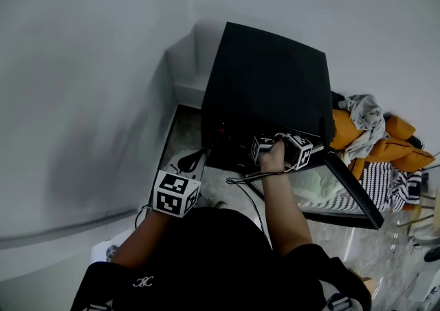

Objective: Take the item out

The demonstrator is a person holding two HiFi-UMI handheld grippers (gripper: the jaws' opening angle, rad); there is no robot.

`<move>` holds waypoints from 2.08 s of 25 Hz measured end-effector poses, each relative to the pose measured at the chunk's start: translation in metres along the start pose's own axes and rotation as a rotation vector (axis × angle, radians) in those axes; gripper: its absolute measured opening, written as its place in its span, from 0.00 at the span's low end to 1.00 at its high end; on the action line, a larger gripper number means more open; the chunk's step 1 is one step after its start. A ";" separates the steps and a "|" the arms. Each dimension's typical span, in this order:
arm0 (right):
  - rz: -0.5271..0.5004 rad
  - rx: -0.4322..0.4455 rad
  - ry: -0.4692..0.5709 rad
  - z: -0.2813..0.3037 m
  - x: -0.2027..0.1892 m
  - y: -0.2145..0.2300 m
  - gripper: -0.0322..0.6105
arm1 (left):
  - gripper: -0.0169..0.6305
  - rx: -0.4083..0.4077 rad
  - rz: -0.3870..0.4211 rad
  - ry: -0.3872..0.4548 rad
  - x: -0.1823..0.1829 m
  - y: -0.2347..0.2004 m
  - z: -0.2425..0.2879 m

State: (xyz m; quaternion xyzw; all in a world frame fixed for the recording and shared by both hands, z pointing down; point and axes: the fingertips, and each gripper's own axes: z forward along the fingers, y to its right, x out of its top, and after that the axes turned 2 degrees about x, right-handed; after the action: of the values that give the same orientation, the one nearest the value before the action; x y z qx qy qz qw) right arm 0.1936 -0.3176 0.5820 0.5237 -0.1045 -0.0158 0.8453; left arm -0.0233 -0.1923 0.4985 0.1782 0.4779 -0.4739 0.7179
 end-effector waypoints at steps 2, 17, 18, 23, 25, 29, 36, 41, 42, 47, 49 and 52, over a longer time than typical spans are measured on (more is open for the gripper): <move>0.007 0.005 0.005 0.001 0.000 0.000 0.19 | 0.03 0.000 -0.002 0.001 0.000 0.000 -0.001; -0.002 0.013 0.007 -0.008 0.002 0.008 0.09 | 0.03 -0.025 -0.004 -0.001 -0.004 0.005 0.000; -0.006 0.011 0.006 -0.009 0.001 0.008 0.09 | 0.03 -0.029 -0.003 -0.001 -0.004 0.006 0.001; -0.028 0.010 -0.007 -0.018 -0.003 0.012 0.08 | 0.03 -0.044 0.001 -0.010 -0.005 0.009 0.004; -0.032 0.011 -0.012 -0.021 -0.004 0.015 0.09 | 0.03 -0.051 0.000 -0.014 -0.005 0.010 0.006; -0.046 0.003 -0.023 -0.027 -0.009 0.018 0.09 | 0.03 -0.066 0.004 -0.015 -0.004 0.013 0.010; -0.042 0.016 -0.039 -0.036 -0.010 0.022 0.09 | 0.03 -0.096 0.018 -0.020 -0.003 0.021 0.015; -0.032 0.053 -0.035 -0.036 -0.007 0.022 0.15 | 0.03 -0.103 0.023 -0.023 -0.003 0.023 0.017; -0.030 0.057 -0.037 -0.035 -0.007 0.022 0.17 | 0.03 -0.104 0.024 -0.023 -0.003 0.023 0.017; -0.006 0.048 -0.041 -0.026 -0.004 0.023 0.17 | 0.03 -0.100 0.023 -0.025 -0.005 0.021 0.018; -0.001 0.039 -0.044 -0.023 -0.004 0.022 0.17 | 0.03 -0.097 0.022 -0.026 -0.004 0.020 0.018; -0.002 0.019 -0.052 -0.019 -0.004 0.022 0.17 | 0.03 -0.090 0.018 -0.024 -0.003 0.019 0.017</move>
State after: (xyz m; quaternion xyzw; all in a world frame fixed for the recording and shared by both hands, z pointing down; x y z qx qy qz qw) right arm 0.1914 -0.2905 0.5932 0.5314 -0.1260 -0.0294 0.8372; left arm 0.0012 -0.1942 0.5053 0.1443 0.4884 -0.4474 0.7351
